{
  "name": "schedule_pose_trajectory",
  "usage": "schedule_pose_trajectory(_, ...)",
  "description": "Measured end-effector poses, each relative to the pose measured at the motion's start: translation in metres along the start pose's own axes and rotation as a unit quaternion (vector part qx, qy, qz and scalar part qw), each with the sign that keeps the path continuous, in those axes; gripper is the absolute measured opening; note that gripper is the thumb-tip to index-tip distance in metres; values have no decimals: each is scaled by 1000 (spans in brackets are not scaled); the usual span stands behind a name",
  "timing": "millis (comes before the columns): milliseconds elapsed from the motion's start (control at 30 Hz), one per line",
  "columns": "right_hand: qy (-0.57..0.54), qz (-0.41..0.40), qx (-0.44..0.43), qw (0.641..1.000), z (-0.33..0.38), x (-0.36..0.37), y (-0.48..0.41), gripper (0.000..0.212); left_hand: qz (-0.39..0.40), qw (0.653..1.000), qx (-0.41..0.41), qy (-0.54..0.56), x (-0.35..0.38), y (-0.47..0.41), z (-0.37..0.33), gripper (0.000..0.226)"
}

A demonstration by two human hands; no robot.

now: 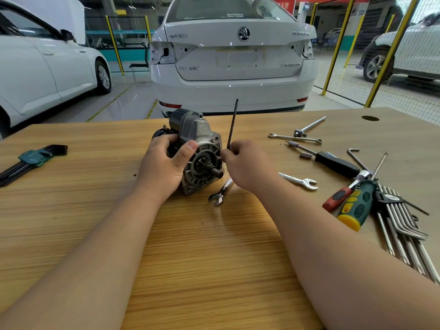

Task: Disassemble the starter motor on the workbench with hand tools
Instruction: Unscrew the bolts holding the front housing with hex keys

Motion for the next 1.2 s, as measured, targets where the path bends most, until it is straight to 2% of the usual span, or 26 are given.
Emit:
schedule_pose_trajectory(167, -6, -22, 2, 1000, 2, 2, 0, 35, -1, 1000, 4, 1, 0, 0, -1, 80)
schedule_pose_trajectory(367, 14, -64, 23, 998, 1, 2, 0, 29, -4, 1000, 4, 3, 0, -1, 0, 81)
schedule_pose_trajectory(500, -14, -86, 23, 996, 0, 4, 1, 31, -6, 1000, 8, 1, 0, -2, 2, 81)
schedule_pose_trajectory(733, -35, -30, 1, 999, 3, 10, 2, 32, -16, 1000, 12, -1, 0, -1, 2, 82)
schedule_pose_trajectory(800, -69, -17, 7, 997, 2, 9, 3, 28, -18, 1000, 13, -3, 0, -1, 2, 82)
schedule_pose_trajectory(933, -243, 24, 75, 967, -11, 14, 4, 22, -15, 1000, 16, 2, 0, -1, 2, 82)
schedule_pose_trajectory(1000, -267, 34, 80, 960, -14, 14, 3, 22, -14, 1000, 12, 6, 0, -1, 3, 82)
schedule_pose_trajectory(1067, -222, 35, 64, 972, -12, 11, 1, 23, -15, 1000, 10, 2, 0, -1, 3, 82)
schedule_pose_trajectory(1133, -88, 23, 27, 996, -5, 5, 0, 26, -15, 1000, 12, 0, 0, -1, 3, 82)
schedule_pose_trajectory(1200, 49, -6, -21, 999, 4, 0, -1, 34, -13, 1000, 11, 3, 0, -1, 3, 83)
Point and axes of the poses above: each hand's wrist, its own y-axis away from the middle knuckle, its own x-axis out of the palm, z = x × y, the point moved 6 cm from there along -y, towards the middle knuckle, and after that the axes turned 14 degrees about z, right-handed, at the moved point
